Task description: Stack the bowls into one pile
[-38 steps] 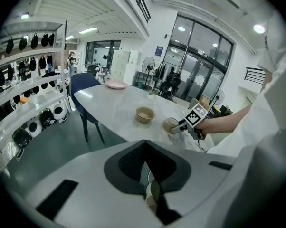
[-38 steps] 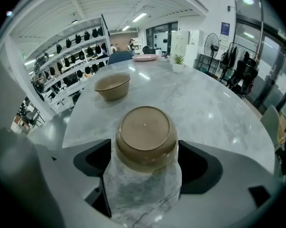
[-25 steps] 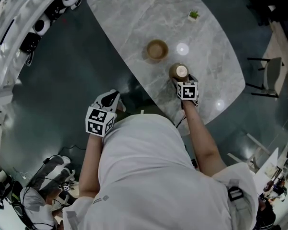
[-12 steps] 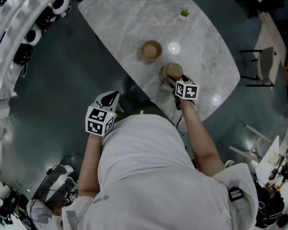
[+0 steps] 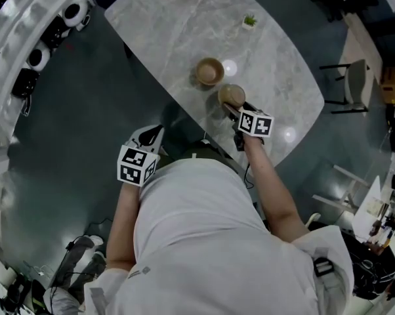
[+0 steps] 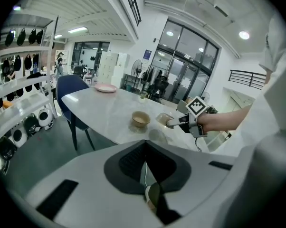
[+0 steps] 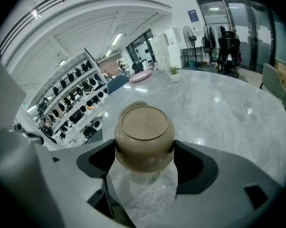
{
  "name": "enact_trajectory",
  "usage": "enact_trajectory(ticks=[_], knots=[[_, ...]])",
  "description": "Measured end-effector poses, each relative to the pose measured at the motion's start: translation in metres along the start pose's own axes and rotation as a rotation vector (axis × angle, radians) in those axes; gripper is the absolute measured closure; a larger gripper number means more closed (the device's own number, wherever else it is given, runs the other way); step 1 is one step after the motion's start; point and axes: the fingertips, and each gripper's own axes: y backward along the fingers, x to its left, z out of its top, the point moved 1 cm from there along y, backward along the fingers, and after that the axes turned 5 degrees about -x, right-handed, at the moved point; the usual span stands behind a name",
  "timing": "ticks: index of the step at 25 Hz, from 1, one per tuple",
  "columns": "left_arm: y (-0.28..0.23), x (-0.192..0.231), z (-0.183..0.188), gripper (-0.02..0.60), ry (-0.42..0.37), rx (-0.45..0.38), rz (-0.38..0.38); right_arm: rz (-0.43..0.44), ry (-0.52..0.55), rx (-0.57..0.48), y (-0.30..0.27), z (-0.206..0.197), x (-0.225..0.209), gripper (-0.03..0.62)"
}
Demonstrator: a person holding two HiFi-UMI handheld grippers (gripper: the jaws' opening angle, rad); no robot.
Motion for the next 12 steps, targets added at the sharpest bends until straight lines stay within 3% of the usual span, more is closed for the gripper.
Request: enact_trajectory(ticks=[12], knots=[[0.022, 0.062, 0.011, 0.578, -0.027, -0.007, -0.082, -0.022, -0.117, -0.079, -0.017, 0.02, 0.066, 0.198]])
